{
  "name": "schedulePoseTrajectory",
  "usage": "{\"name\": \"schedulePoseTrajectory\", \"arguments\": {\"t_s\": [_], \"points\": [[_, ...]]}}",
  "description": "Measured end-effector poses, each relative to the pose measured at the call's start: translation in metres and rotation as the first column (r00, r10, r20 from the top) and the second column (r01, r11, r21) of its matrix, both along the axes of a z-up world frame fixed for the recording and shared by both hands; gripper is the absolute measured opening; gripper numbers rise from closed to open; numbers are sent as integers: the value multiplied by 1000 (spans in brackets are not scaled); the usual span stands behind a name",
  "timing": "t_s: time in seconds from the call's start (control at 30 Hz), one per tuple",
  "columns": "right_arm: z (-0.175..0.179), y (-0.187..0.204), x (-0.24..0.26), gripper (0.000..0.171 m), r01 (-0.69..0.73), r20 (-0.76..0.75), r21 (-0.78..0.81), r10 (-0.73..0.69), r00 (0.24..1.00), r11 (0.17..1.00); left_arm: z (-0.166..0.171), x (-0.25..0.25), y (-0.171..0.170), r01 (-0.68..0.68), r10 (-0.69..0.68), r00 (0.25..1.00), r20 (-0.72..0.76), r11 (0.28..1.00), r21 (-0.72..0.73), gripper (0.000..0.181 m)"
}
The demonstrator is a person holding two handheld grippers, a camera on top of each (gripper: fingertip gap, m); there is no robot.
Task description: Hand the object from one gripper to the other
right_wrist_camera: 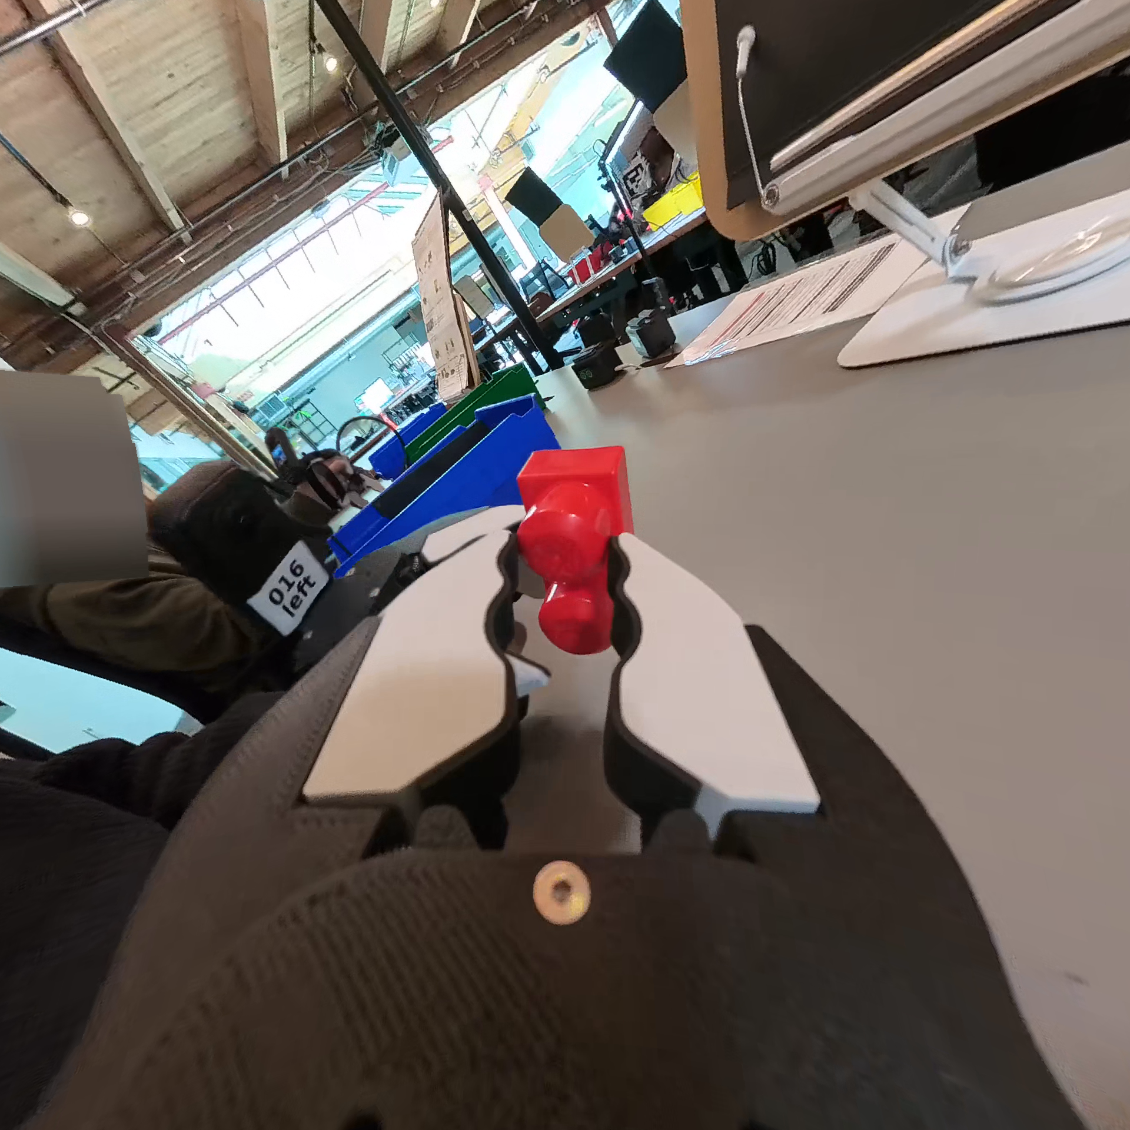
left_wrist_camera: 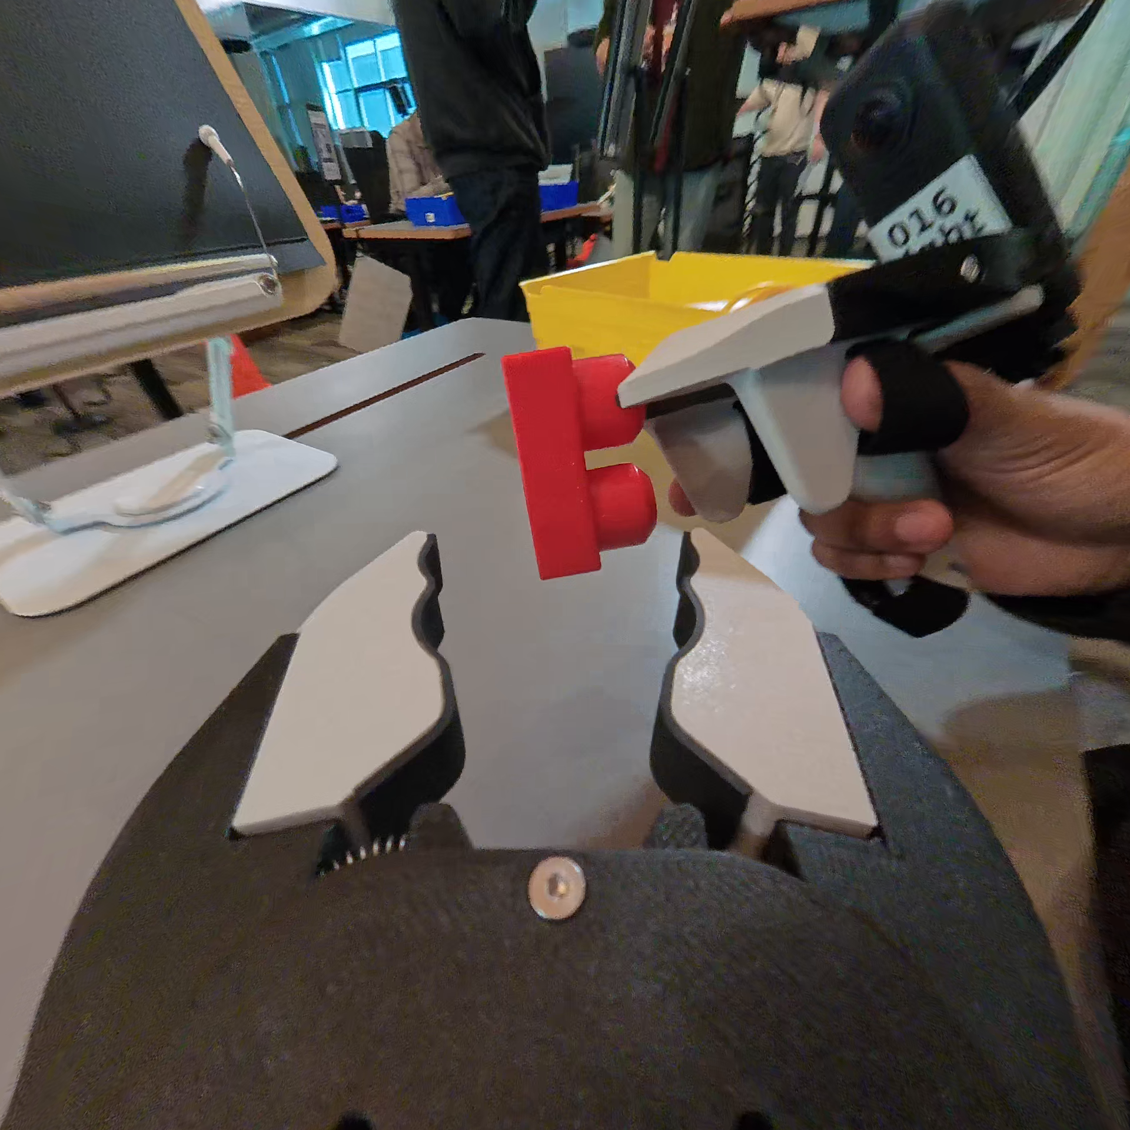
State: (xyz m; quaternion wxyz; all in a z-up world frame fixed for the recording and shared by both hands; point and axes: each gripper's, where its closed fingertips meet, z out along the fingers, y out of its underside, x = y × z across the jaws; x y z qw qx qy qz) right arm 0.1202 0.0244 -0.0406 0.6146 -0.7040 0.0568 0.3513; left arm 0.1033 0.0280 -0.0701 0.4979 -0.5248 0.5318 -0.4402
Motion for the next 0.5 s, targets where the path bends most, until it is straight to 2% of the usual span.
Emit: {"name": "schedulePoseTrajectory", "arguments": {"t_s": [0.1, 0.2, 0.5], "points": [[1, 1, -2, 28, 16, -55, 12, -15, 998, 1000, -7, 2, -1, -45, 49, 998, -42, 994, 96, 65], [0, 2, -3, 28, 41, -105, 13, -40, 994, 999, -9, 3, -3, -65, 72, 996, -55, 992, 110, 65], [-1, 4, -11, 28, 91, -104, 43, -86, 991, 995, -2, -1, 5, -126, 132, 991, -20, 975, 183, 60]]}}
